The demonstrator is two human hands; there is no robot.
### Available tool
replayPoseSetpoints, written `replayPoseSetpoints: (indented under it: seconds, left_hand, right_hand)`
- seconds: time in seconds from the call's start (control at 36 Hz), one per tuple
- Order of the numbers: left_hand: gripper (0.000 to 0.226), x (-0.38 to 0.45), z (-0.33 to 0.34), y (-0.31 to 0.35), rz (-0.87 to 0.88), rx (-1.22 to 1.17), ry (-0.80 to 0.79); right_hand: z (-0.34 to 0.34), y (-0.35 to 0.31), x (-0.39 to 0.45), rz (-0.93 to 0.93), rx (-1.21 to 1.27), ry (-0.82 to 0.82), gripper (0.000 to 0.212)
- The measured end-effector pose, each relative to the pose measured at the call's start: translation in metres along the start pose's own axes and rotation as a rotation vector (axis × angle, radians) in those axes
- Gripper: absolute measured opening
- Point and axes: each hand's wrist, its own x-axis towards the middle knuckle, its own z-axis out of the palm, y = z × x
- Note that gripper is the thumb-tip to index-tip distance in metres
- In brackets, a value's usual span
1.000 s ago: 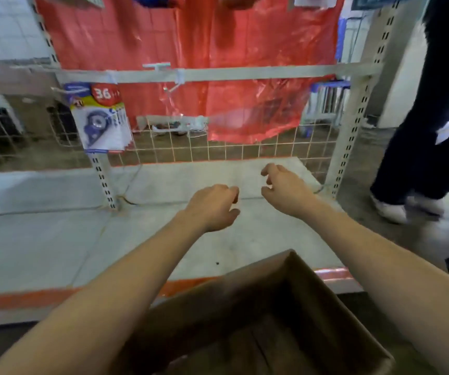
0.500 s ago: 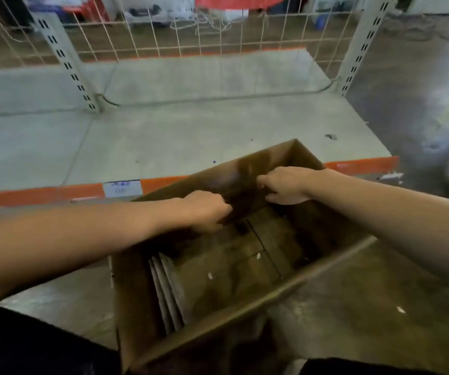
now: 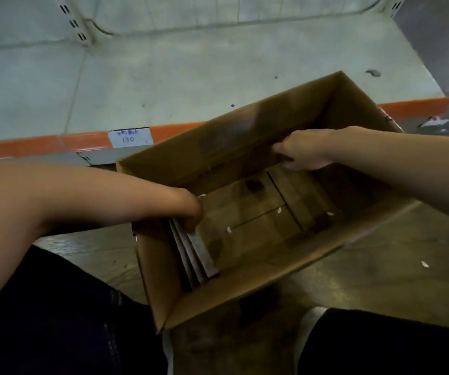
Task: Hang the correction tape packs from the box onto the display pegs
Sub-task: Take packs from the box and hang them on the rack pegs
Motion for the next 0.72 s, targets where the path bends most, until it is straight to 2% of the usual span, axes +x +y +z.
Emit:
replayPoseSetpoints:
  seconds: [0.08,0.17,0.31,0.42,0.5,0.58,0.67,0.72]
  left_hand:
    - [0.061,0.012,0.006,-0.008,0.025,0.008,-0.022]
    - [0.051,-0.001,0.000,-0.002,0.047,-0.214,0.023]
    - [0.043,-0.012,-0.024,0.017,0.097,-0.485,0.344]
    - [0.051,-0.020,-0.041,0.021,0.199,-0.721,0.479]
    - [0.037,-0.032,-0.053,0.021,0.274,-0.790,0.596]
    - [0.024,-0.042,-0.065,0.018,0.332,-0.907,0.699]
    - [0.025,-0.062,-0.080,0.012,0.386,-1.042,0.797]
    - [0.017,-0.075,-0.088,0.008,0.453,-1.165,0.858]
  right_hand:
    - [0.003,-0.003,0.003,-0.005,0.006,-0.033,0.041]
    - [0.005,-0.005,0.004,-0.006,0.001,-0.053,0.041]
    - [0.005,-0.004,0.005,0.011,0.028,-0.053,0.041]
    - [-0.002,0.001,0.003,0.020,0.073,-0.032,0.038]
    - [-0.003,0.007,0.002,0.068,0.114,-0.032,0.037]
    - [-0.003,0.010,-0.001,0.123,0.238,-0.091,0.045]
    - [-0.007,0.011,-0.008,0.150,0.479,-0.196,0.060]
    - [-0.010,0.013,-0.013,0.132,0.632,-0.234,0.060]
